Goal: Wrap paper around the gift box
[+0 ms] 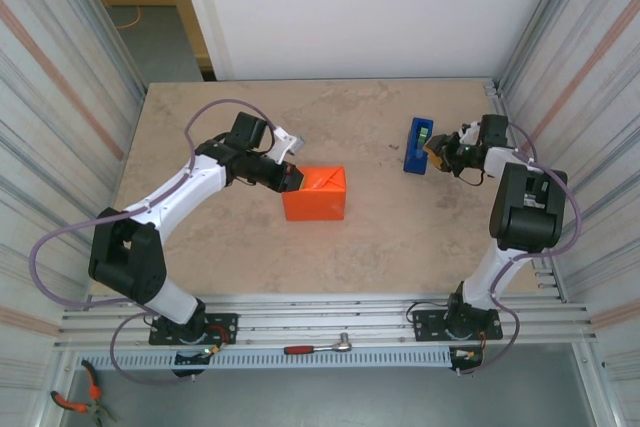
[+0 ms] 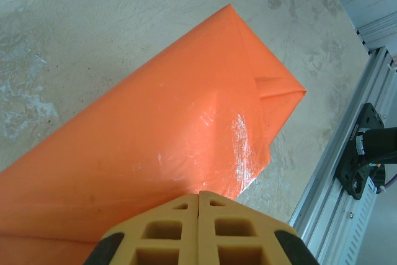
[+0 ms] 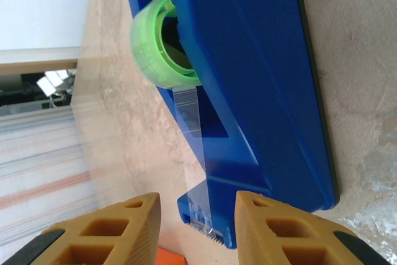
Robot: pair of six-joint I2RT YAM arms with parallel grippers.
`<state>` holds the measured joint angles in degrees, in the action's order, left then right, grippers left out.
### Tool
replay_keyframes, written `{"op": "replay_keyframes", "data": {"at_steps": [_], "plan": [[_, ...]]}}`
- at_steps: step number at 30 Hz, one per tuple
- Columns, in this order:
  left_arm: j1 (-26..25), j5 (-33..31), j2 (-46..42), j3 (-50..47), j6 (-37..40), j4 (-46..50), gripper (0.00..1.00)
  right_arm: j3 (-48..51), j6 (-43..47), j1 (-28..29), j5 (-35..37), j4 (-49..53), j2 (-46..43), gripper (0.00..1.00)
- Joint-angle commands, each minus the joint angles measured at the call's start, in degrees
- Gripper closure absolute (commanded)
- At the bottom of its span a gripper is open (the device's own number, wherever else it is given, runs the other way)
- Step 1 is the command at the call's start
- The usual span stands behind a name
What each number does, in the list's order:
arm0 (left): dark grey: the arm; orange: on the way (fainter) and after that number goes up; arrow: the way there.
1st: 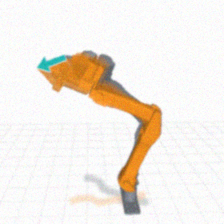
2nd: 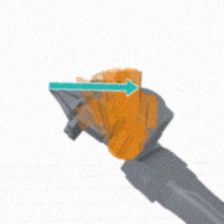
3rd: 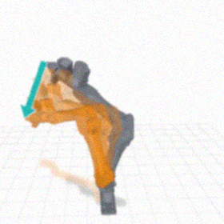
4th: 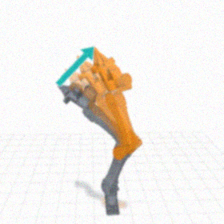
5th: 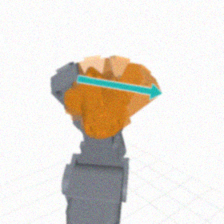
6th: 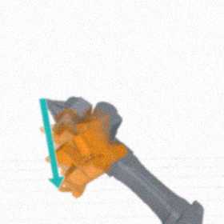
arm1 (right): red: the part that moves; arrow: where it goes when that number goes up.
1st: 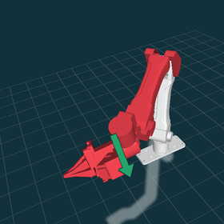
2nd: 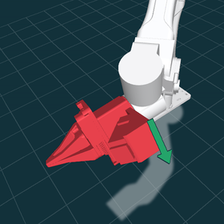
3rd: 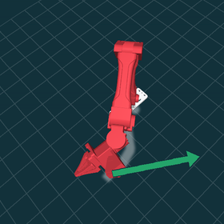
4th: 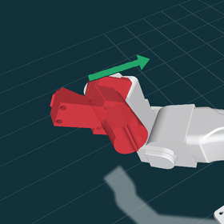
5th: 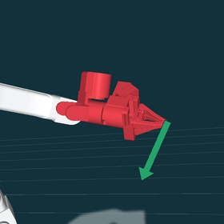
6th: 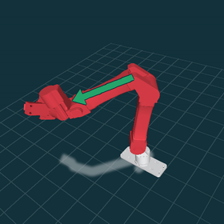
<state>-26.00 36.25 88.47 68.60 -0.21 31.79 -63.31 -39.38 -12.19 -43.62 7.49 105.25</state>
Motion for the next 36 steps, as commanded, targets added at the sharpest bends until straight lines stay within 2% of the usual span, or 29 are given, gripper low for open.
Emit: {"op": "replay_keyframes", "data": {"at_steps": [1,7,25,36], "plan": [[-0.62,-0.13,1.02,-1.91,-0.01,2.22,1.0,-1.89,0.62,0.4,-2.04,-0.6,1.53,0.65],[-0.66,-0.2,1.1,-1.97,-0.03,2.35,1.0,-2.26,0.21,0.58,-2.9,-1.28,2.82,0.65],[-1.0,-0.24,1.36,-2.06,0.04,2.46,1.0,-3.04,-0.43,0.78,-4.56,-2.3,4.86,0.76],[-1.15,-0.39,1.56,-2.06,0.03,2.49,1.0,-3.51,-0.53,0.88,-5.23,-2.38,5.25,0.87]]}}
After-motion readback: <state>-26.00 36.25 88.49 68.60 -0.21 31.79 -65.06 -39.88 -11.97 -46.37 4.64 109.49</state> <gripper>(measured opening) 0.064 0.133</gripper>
